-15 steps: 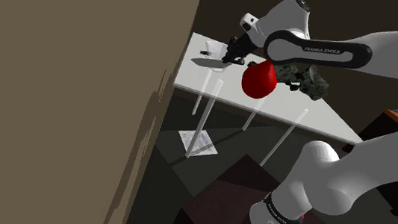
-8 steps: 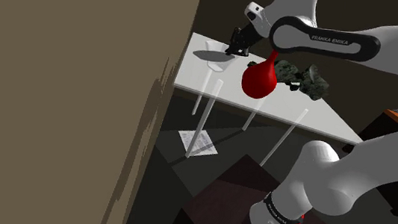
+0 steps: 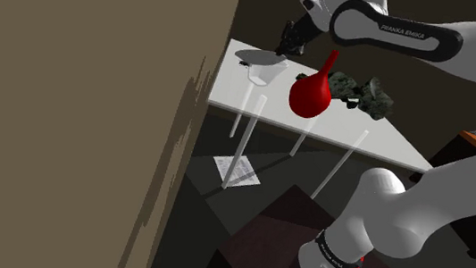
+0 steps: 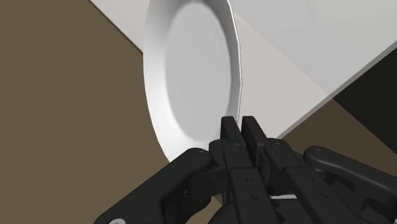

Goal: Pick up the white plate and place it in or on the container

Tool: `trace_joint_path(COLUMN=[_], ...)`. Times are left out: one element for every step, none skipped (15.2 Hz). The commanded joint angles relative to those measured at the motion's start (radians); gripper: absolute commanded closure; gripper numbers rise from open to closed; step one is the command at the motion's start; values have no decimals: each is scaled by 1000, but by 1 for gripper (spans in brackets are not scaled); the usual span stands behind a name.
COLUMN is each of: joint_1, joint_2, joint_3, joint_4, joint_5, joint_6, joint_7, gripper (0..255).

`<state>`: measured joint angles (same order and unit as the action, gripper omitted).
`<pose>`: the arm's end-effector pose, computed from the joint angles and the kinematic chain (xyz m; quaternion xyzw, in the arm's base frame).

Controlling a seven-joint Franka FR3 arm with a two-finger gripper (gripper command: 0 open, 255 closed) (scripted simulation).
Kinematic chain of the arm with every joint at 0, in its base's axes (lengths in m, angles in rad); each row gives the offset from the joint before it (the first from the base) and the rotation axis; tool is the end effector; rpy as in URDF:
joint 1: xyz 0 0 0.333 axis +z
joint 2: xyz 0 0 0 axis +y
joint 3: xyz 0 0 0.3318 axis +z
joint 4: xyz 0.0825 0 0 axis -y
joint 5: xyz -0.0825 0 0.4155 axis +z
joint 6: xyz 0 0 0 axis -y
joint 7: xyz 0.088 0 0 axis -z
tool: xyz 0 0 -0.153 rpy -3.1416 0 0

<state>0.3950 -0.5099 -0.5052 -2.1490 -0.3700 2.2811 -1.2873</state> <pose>0.5036 -0.1169 0.6102 0.7555 0.5842 0.1939 0.2243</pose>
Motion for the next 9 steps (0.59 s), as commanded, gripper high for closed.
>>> trace_joint_path(joint_1=[13, 22, 32, 43, 55, 68, 83, 98, 114], joint_2=[34, 54, 75, 98, 122, 147, 174, 203, 235], joint_3=[-51, -80, -111, -142, -175, -210, -246, -284, -325], joint_4=[41, 66, 92, 119, 148, 178, 209, 241, 275], joint_5=[23, 39, 57, 77, 100, 126, 155, 188, 226], joint_6=[7, 9, 10, 11, 11, 10, 9, 7, 3], joint_7=[-54, -84, -116, -149, -182, -217, -254, -292, -333], gripper=[255, 255, 255, 255, 255, 255, 255, 255, 255])
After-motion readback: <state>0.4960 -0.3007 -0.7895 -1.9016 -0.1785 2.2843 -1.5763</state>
